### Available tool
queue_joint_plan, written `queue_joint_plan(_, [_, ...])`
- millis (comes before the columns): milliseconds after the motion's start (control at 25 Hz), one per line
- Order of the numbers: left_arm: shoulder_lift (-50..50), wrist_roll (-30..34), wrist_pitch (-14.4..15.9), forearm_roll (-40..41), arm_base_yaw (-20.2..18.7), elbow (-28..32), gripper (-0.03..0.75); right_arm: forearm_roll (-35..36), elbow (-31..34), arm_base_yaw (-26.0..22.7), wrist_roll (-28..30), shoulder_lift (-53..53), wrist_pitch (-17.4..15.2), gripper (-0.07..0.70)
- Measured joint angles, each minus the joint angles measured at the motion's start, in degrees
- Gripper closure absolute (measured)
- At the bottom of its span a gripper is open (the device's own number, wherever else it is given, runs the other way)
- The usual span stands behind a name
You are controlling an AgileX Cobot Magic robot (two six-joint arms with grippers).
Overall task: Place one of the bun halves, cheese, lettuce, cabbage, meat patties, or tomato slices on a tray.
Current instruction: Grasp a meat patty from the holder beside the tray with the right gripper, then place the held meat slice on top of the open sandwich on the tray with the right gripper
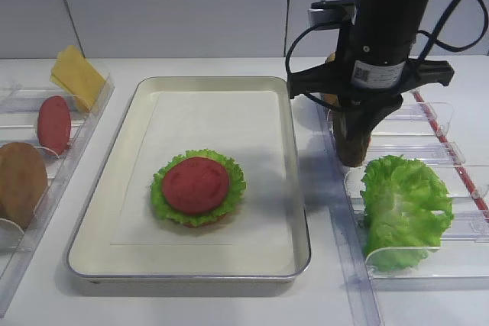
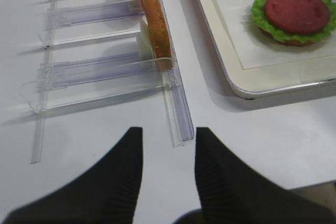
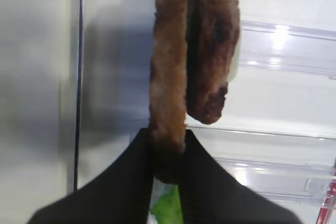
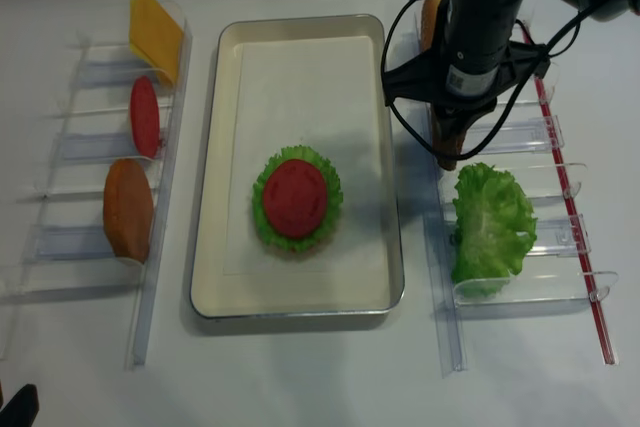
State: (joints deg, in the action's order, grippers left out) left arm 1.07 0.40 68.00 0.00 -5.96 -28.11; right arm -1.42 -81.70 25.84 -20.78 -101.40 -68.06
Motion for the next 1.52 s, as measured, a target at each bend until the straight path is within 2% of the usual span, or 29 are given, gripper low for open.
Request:
queue_joint_plan(560, [0.0, 0.0, 0.0, 0.0, 0.0, 0.0, 0.483, 0.35, -1.79, 0.0, 0.37, 2.97, -2.26, 0.505])
queue_joint_plan(800, [0.0, 0.0, 0.0, 0.0, 0.0, 0.0, 0.483, 4.89, -4.35, 0.0, 3.6, 4.13, -2.61, 0.505])
queue_joint_plan(1120, [0.0, 0.0, 0.0, 0.0, 0.0, 0.0, 0.483, 16.7, -5.37, 0.0, 10.79, 6.09, -2.95, 0.505])
queue_joint_plan(1520, [0.0, 0.0, 0.0, 0.0, 0.0, 0.0, 0.483, 36.93, -5.37, 0.0, 24.74, 5.57, -2.74, 0.505])
